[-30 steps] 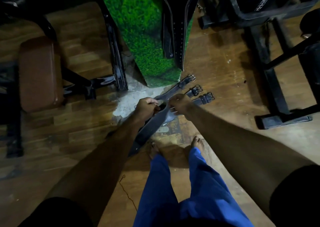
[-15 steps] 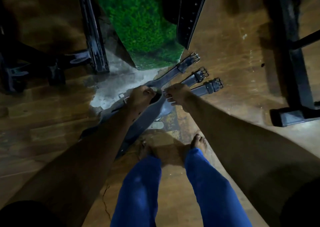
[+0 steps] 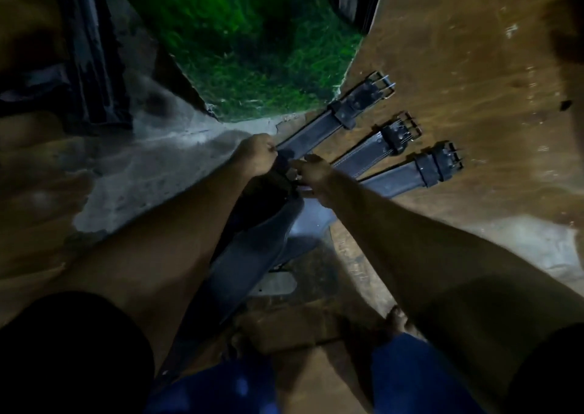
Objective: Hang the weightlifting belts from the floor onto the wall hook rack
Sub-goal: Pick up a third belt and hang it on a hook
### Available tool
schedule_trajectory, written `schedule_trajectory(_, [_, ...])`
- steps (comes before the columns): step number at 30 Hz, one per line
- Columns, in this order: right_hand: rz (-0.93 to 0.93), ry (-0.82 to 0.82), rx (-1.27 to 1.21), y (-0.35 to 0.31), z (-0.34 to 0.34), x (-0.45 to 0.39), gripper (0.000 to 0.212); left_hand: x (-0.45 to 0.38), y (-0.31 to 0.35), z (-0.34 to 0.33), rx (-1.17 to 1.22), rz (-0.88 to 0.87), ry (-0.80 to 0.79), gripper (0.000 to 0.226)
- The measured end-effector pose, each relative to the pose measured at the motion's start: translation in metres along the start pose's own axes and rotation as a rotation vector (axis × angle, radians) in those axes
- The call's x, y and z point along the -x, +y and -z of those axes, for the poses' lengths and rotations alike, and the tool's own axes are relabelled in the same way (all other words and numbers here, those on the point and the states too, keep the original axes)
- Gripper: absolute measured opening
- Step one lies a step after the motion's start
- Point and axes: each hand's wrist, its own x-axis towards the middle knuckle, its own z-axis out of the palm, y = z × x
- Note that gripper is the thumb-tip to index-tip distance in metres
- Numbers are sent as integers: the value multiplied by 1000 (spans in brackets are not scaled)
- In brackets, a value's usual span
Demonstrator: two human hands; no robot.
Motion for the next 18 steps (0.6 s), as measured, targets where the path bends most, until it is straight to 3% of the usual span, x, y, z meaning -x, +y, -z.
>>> schedule_trajectory(5, [-48, 12, 13, 15, 2, -48, 26, -45, -29, -30, -134, 114, 60, 44])
schedule_trajectory(9, [-56, -16, -181, 11, -12, -58, 15, -52, -35, -32, -286, 84, 77, 51])
schedule_trajectory(14, [-55, 8, -336, 14, -12, -44, 19, -35, -30, -17, -52, -18, 42, 26])
schedule_trajectory(18, [-9, 151, -329, -1, -13, -6, 21, 9, -15, 4, 92, -103, 49, 30])
